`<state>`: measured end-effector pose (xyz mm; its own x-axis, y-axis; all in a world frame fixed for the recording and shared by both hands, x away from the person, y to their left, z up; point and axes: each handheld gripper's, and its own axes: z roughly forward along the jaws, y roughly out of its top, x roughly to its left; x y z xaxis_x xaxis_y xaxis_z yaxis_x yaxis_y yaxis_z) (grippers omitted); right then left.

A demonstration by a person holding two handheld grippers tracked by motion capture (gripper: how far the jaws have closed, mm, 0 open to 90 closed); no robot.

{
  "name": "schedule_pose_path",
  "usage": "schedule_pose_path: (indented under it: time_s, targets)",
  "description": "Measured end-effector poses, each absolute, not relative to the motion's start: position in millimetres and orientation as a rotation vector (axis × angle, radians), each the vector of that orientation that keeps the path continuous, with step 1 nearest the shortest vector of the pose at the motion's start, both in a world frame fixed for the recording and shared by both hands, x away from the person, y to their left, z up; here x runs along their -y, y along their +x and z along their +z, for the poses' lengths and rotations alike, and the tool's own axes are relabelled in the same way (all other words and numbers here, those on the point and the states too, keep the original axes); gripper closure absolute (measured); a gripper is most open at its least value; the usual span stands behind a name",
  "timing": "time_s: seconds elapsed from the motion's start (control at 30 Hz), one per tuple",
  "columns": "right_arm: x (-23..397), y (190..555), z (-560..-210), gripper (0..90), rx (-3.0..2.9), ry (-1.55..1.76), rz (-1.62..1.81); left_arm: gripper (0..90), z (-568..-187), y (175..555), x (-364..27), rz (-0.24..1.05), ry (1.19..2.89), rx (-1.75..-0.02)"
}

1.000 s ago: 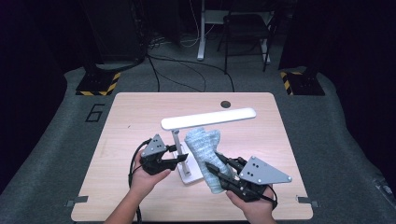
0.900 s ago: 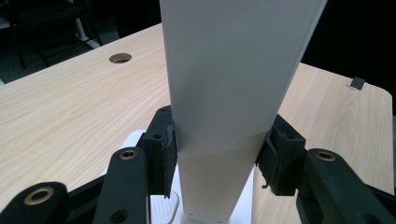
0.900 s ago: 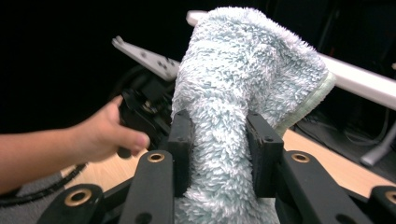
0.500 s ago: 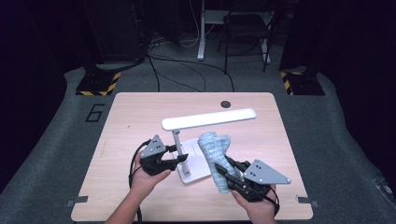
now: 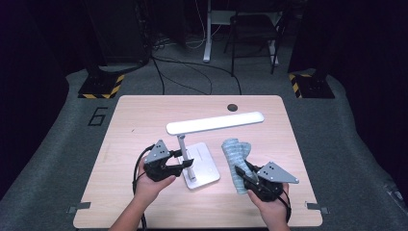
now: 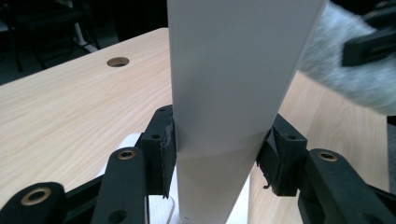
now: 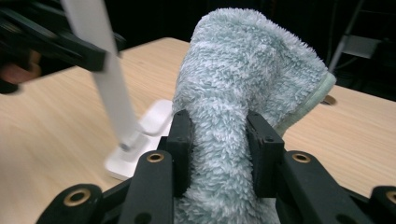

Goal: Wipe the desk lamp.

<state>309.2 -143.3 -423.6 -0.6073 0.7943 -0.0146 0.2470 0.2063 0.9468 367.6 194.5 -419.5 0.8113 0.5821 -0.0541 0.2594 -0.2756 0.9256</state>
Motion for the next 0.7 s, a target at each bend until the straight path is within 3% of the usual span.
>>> schedule_pose_path:
  time_s: [0.7]
  targets:
    - [176, 339, -477, 65.3, -1.979, 1.217, 1.284, 50.1, -416, 360, -199, 0.363, 1.852, -0.612]
